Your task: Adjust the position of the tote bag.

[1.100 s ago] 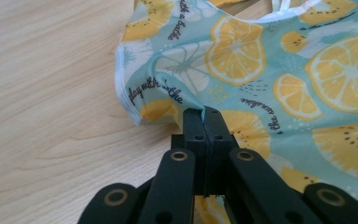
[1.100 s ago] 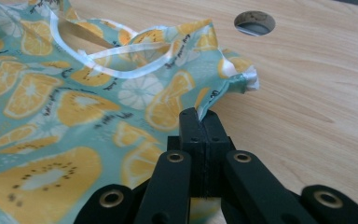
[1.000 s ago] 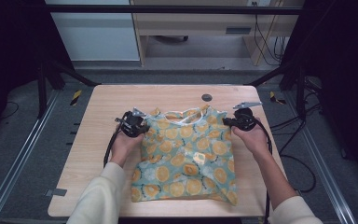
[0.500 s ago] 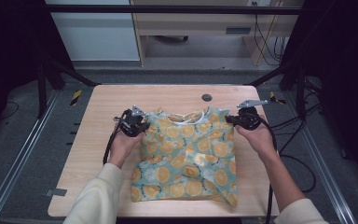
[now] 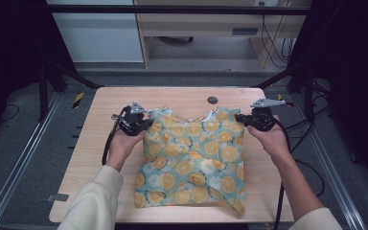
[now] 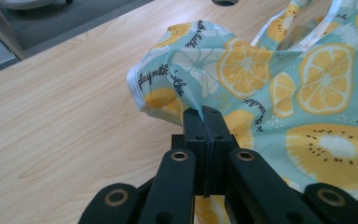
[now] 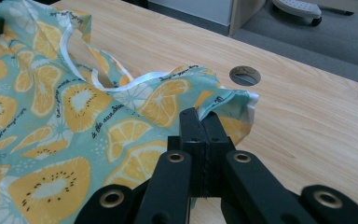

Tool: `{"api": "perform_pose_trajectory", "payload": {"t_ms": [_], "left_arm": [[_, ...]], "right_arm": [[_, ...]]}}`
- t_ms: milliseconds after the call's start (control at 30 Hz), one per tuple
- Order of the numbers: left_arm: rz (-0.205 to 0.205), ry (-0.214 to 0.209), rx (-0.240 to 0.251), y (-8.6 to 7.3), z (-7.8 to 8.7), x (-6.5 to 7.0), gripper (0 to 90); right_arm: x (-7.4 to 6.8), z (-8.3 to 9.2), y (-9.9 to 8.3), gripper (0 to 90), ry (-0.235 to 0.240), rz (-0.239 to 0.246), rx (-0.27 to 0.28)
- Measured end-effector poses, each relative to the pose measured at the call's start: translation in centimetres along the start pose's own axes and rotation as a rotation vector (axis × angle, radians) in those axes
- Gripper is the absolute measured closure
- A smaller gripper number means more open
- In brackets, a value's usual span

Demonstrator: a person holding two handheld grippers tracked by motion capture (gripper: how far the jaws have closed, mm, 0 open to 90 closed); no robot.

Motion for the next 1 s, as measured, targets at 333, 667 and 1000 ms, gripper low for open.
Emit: {"api": "perform_pose_trajectory", "payload": {"t_ms": [333, 667, 1000], "left_arm": [[0.0, -0.005, 0.011, 0.8, 0.3, -0.2, 90.0], [-0.006, -0.009, 0.023, 1.4, 1.0, -0.3, 90.0], [-0.014, -0.008, 0.019, 1.5, 0.9, -0.3, 90.0]], "right_arm": [[0.1, 0.3, 0.5, 90.0, 0.004, -0.019, 0.014], [0.0, 0.6, 1.1, 90.0, 0.007, -0.019, 0.027], [0.1, 0.6, 1.1, 90.0, 0.005, -0.018, 0.026]]}}
Point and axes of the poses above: each handheld gripper's, and its own axes: z roughly backward along the jaws, y roughly out of its top, x roughly to its right, the point moved 5 cm from there along -z, roughly forward along the jaws, and after that the axes turned 10 degrees about x, right-handed, at the moved point
